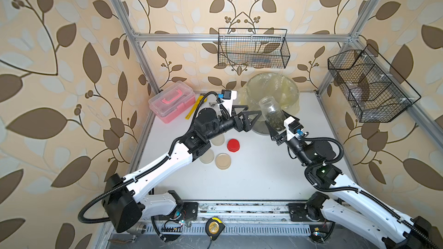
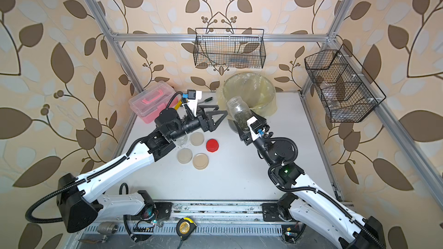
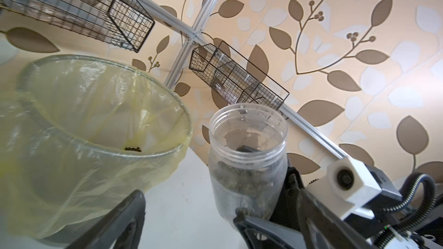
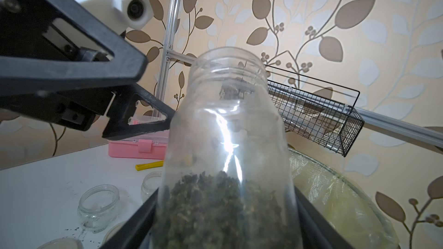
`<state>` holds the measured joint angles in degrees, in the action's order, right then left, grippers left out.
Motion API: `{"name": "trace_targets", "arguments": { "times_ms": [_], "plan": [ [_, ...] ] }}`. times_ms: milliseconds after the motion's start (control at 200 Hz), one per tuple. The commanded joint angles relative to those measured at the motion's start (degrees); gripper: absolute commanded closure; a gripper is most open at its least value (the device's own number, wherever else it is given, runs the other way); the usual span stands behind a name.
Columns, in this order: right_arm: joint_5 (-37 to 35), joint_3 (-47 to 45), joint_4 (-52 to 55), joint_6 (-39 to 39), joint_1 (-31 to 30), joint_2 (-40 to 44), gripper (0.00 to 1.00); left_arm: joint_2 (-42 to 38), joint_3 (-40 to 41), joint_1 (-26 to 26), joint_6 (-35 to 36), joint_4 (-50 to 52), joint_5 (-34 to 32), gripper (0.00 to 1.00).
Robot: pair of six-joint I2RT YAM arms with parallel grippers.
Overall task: Empty moldy tea leaves from jars
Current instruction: Adjust the jar.
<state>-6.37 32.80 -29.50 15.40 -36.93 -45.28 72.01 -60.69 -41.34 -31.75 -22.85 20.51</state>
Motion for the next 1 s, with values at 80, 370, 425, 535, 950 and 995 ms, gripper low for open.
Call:
{"name": "trace_targets", "arguments": {
  "times_ms": [80,370,425,535,950,995],
  "plan": [
    [3.05,2.45,-2.21,-0.94,0.32,1.15,0.51,5.3,-4.55,-1.5,-2.84,-10.9,6.44,0.01],
    [3.91,2.37,-2.87,-0.9,0.35,0.98,0.51,14.07,-7.89,-3.48,-7.27,-18.48,8.21,0.01],
    [3.83,2.19,-2.93,-0.89,0.34,1.08,0.51,14.41,-7.36,-3.48,-8.3,-20.3,7.51,0.05],
    [3.98,2.0,-3.26,-1.2,0.39,1.2,0.51,15.09,-6.64,-3.53,-10.69,-23.73,6.67,0.21],
    [5.27,0.35,-8.83,-2.17,0.45,0.72,0.19,12.74,-5.9,-3.57,-13.6,-21.54,0.49,0.36],
    [5.24,-0.58,-10.58,-2.21,0.45,0.92,0.12,12.34,-5.6,-3.49,-13.75,-21.79,-0.8,0.36]
  ]
}}
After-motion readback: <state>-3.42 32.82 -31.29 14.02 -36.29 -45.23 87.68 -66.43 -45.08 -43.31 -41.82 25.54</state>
